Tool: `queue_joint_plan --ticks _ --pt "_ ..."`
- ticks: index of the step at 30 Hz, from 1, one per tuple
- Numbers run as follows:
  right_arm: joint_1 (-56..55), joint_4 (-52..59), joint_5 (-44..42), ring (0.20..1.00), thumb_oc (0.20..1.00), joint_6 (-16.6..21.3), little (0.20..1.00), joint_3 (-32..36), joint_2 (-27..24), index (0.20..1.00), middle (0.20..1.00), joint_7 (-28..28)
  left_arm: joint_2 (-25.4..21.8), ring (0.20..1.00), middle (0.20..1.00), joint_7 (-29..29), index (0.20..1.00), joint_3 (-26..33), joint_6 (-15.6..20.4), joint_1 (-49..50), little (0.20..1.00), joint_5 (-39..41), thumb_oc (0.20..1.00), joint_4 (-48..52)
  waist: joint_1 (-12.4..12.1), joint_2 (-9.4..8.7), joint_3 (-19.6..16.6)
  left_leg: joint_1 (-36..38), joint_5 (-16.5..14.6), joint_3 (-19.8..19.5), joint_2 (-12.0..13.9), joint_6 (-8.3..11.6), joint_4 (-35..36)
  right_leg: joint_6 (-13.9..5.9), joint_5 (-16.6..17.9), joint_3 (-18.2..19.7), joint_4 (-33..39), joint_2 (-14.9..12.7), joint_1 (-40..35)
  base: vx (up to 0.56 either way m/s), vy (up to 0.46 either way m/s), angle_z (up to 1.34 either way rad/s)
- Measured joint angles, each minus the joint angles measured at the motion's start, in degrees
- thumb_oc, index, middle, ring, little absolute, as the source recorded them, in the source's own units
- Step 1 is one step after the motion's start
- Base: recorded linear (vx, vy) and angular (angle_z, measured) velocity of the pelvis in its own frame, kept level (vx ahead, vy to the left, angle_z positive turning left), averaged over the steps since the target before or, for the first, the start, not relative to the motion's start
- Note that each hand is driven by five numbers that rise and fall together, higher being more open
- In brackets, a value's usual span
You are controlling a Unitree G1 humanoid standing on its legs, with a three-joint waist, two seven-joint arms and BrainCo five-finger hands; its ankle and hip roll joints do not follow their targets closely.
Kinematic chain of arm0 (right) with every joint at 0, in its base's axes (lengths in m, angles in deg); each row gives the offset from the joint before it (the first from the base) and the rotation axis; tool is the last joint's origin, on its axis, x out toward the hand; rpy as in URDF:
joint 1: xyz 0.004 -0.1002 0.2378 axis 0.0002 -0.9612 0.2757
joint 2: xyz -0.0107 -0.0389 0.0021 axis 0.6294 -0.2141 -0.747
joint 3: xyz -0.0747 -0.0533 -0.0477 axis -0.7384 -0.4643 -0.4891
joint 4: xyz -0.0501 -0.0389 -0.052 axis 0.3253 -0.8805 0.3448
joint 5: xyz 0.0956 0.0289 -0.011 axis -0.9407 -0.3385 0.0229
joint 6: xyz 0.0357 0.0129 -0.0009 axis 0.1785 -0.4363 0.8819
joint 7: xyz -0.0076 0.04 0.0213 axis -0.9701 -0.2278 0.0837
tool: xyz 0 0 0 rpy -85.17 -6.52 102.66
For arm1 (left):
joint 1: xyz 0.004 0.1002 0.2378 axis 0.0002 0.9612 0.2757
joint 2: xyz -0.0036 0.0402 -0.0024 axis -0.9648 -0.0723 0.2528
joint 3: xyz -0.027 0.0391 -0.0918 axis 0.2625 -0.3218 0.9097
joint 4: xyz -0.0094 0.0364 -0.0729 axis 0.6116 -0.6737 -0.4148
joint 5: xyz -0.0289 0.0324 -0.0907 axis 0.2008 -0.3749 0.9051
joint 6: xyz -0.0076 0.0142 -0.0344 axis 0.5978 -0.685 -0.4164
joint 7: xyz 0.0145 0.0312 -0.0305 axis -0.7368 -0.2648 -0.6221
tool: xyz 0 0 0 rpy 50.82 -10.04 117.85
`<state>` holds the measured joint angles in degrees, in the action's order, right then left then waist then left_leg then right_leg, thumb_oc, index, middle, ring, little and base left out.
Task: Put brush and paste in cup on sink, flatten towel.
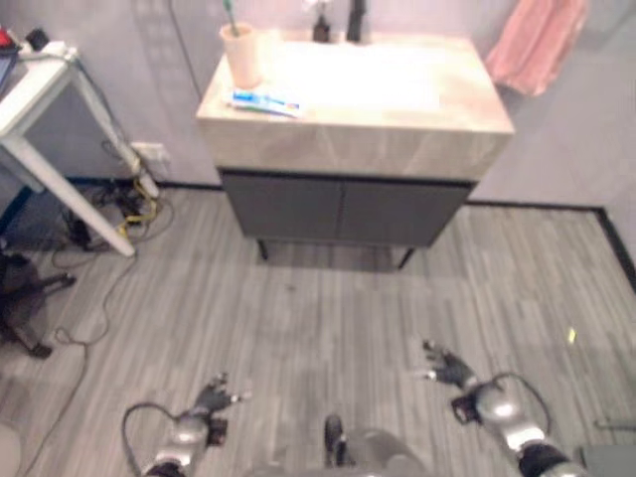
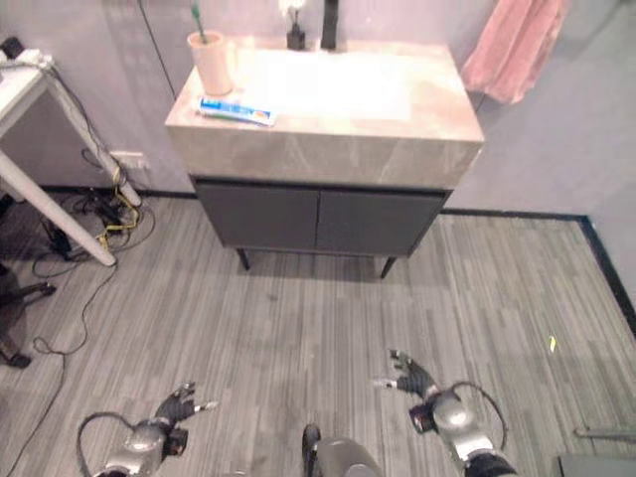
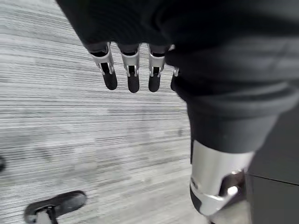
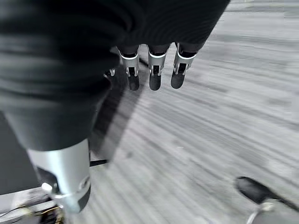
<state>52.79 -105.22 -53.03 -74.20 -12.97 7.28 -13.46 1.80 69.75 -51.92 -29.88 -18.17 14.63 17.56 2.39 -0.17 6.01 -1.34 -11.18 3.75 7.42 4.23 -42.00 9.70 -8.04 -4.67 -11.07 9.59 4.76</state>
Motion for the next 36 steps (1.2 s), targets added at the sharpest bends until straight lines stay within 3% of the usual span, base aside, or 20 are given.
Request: queue_joint_plan --ticks 1,2,5,6,7,8,10,11,13,15,16,17,18,19,21,23,24,29,36 --pt "-0.40 -0.35 0.02 1.000 1.000 -0.04 1.000 -0.14 0.77 1.000 1.000 -0.07 -0.30 1.000 1.000 0.01 1.000 0.18 -0.19 0.06 1.000 0.02 1.000 -0.02 -0.32 -0.88 -0.13 -3.16 3.29 -0.91 0.33 -1.01 -6.01 0.68 0.00 0.12 0.42 0.01 -0.52 0.09 -0.059 -0.39" --pt "-0.45 -0.36 0.03 1.000 1.000 -0.23 1.000 -1.14 1.85 1.000 1.000 -0.02 -0.66 1.000 1.000 0.10 1.000 0.47 -0.47 0.30 1.000 0.02 1.000 0.21 -0.76 -2.32 -0.62 -8.52 3.67 -1.35 0.56 -1.02 -11.36 0.69 0.07 0.70 0.41 -0.15 -1.02 0.15 -0.074 -0.23" --pt "-0.30 -0.88 0.13 1.000 1.000 -0.31 1.000 -1.34 2.41 1.000 1.000 -0.37 -0.93 1.000 1.000 0.03 1.000 0.48 -0.39 -1.75 1.000 0.03 1.000 1.17 -0.03 -5.38 0.92 -13.61 0.67 2.38 -0.94 -1.59 -4.50 0.37 0.13 0.22 3.13 -2.99 -3.47 0.11 -0.009 0.26" --pt "0.09 -1.31 0.15 1.000 1.000 -0.50 1.000 -1.27 2.31 1.000 1.000 -0.64 -0.96 1.000 1.000 0.01 1.000 0.44 0.00 -2.76 1.000 0.04 1.000 2.54 0.43 -6.93 1.98 -15.12 1.43 4.79 -2.03 -2.42 3.02 -0.71 0.21 -0.64 4.11 -5.17 -5.03 0.23 0.130 0.67" --pt "0.21 -2.37 0.15 1.000 1.000 -0.45 1.000 -0.58 1.99 1.000 1.000 -1.42 -1.06 1.000 1.000 -0.06 1.000 -0.07 0.42 -3.48 1.000 0.03 1.000 3.07 1.15 -7.37 2.41 -16.46 4.04 11.75 -2.06 -3.71 19.64 -3.58 1.38 -2.27 7.16 -6.82 -8.82 0.24 0.186 0.56" --pt "0.35 -2.77 0.18 1.000 1.000 -0.32 1.000 0.19 1.87 1.000 1.000 -1.80 -1.20 1.000 1.000 -0.14 1.000 -0.55 0.64 -3.60 1.000 0.01 1.000 2.69 1.01 -6.88 2.44 -16.52 6.55 11.83 -2.69 -3.26 28.43 -4.05 1.63 -2.14 7.62 -6.68 -8.99 0.31 0.236 0.28" --pt "2.16 -4.08 0.29 1.000 1.000 -0.07 1.000 0.50 1.57 1.000 1.000 -2.66 -1.52 1.000 1.000 -0.51 1.000 -0.50 0.85 -3.47 1.000 0.04 1.000 2.13 0.93 -5.27 2.58 -16.63 11.18 6.43 -4.75 -3.46 45.61 -4.66 1.44 -0.48 9.11 -6.37 -10.51 0.20 0.130 -0.40" --pt "4.06 -5.22 0.79 1.000 1.000 0.10 1.000 0.44 1.82 1.000 1.000 -2.90 -1.76 1.000 1.000 -1.23 1.000 -0.27 0.71 -2.97 1.000 0.06 1.000 1.64 0.74 -3.87 3.38 -18.12 12.85 2.81 -5.30 -4.86 47.57 -4.95 1.38 1.25 10.51 -5.90 -11.83 0.25 0.151 -0.65" --pt "4.51 -4.87 2.39 1.000 1.000 0.13 1.000 0.31 1.93 1.000 1.000 -2.86 -1.67 1.000 1.000 -1.29 1.000 0.96 0.57 -2.69 1.000 0.10 1.000 0.80 0.94 -2.74 3.55 -19.98 13.66 3.96 -6.45 -5.99 42.40 -6.10 0.69 2.14 12.46 -5.65 -14.54 0.63 0.381 -0.55" --pt "3.73 -4.80 2.59 1.000 1.000 0.00 1.000 0.50 1.95 1.000 1.000 -2.65 -1.28 1.000 1.000 -1.28 1.000 2.44 0.64 -1.37 1.000 0.12 1.000 0.16 0.89 -1.93 3.23 -15.39 14.96 5.01 -7.19 -8.51 42.16 -7.25 -0.01 4.97 11.78 -5.52 -17.27 0.54 0.367 -0.66" --pt "3.32 -4.28 2.73 1.000 1.000 -0.02 1.000 0.41 1.89 1.000 1.000 -2.65 -1.02 1.000 1.000 -1.27 1.000 3.14 0.84 0.40 1.000 0.12 1.000 0.01 0.48 -1.00 2.62 -12.92 14.93 4.25 -7.58 -8.81 42.24 -7.92 -0.41 6.14 11.03 -5.12 -18.50 0.37 0.363 -0.94" --pt "1.18 -3.01 2.91 1.000 1.000 0.16 1.000 0.45 1.90 1.000 1.000 -2.87 -0.74 1.000 1.000 -1.37 1.000 3.20 0.78 1.87 1.000 0.13 1.000 -1.13 0.98 -0.45 1.36 -10.34 18.63 1.43 -8.34 -10.76 43.13 -10.44 -2.73 6.53 8.00 -5.06 -18.95 0.26 0.342 -0.75" --pt "0.56 -2.24 2.97 1.000 1.000 0.24 1.000 0.52 2.09 1.000 1.000 -2.93 -1.02 1.000 1.000 -1.33 1.000 2.92 0.84 1.75 1.000 0.14 1.000 -0.74 1.08 -0.01 1.30 -9.72 20.12 0.70 -8.85 -10.15 43.02 -11.49 -4.59 5.69 5.84 -6.27 -17.64 0.28 0.432 -0.46" --pt "-0.26 -1.74 2.99 1.000 1.000 0.13 1.000 0.42 2.31 1.000 1.000 -2.97 -1.37 1.000 1.000 -1.29 1.000 2.77 0.88 1.63 1.000 0.16 1.000 0.19 1.34 -1.07 0.65 -9.78 19.47 1.45 -10.12 -10.00 42.93 -11.43 -5.26 5.68 4.11 -7.72 -16.88 0.12 0.283 -0.39" --pt "0.63 0.68 3.01 1.000 1.000 0.13 1.000 0.44 1.98 1.000 1.000 -3.34 -1.71 1.000 1.000 -1.39 1.000 2.72 1.48 -0.13 1.000 0.29 1.000 1.49 0.90 -0.69 1.40 -11.06 19.25 3.64 -10.53 -10.09 42.93 -12.56 -6.47 5.68 -2.76 -9.17 -11.88 0.12 0.209 -0.49" --pt "2.30 2.70 4.35 1.000 1.000 0.04 1.000 -0.16 2.15 1.000 1.000 -3.45 -1.92 1.000 1.000 -1.64 1.000 2.70 1.61 -2.14 1.000 0.70 1.000 2.18 0.39 -0.15 1.75 -10.95 17.55 5.35 -11.34 -12.26 42.92 -13.07 -8.30 5.02 -3.78 -11.99 -9.62 0.15 0.144 -0.42" --pt "2.74 5.11 4.53 1.000 1.000 0.30 1.000 -0.46 2.09 1.000 1.000 -3.45 -2.20 1.000 1.000 -1.64 1.000 2.66 1.92 -3.18 1.000 0.71 1.000 2.88 0.07 0.22 1.95 -10.21 17.12 6.07 -12.07 -12.32 42.87 -13.51 -8.08 5.27 -2.13 -14.26 -9.45 0.09 0.078 -0.27" --pt "3.95 7.28 4.66 1.000 1.000 0.80 1.000 -0.49 2.56 1.000 1.000 -3.35 -3.90 1.000 1.000 -1.74 1.000 1.49 3.01 -4.17 1.000 1.17 1.000 4.23 -1.68 -0.46 1.79 -9.23 13.19 6.04 -13.58 -9.58 40.77 -14.98 -5.50 5.46 0.61 -18.55 -8.50 0.16 0.111 0.06" --pt "2.01 7.23 6.47 1.000 1.000 0.67 1.000 0.44 2.32 1.000 1.000 -3.22 -3.66 1.000 1.000 -1.42 1.000 0.21 2.75 -0.32 1.000 -0.34 1.000 5.62 -2.26 -0.76 1.18 -8.54 11.87 5.17 -14.20 -9.86 39.52 -15.39 -4.16 4.73 0.70 -18.83 -9.94 0.09 0.116 0.07"
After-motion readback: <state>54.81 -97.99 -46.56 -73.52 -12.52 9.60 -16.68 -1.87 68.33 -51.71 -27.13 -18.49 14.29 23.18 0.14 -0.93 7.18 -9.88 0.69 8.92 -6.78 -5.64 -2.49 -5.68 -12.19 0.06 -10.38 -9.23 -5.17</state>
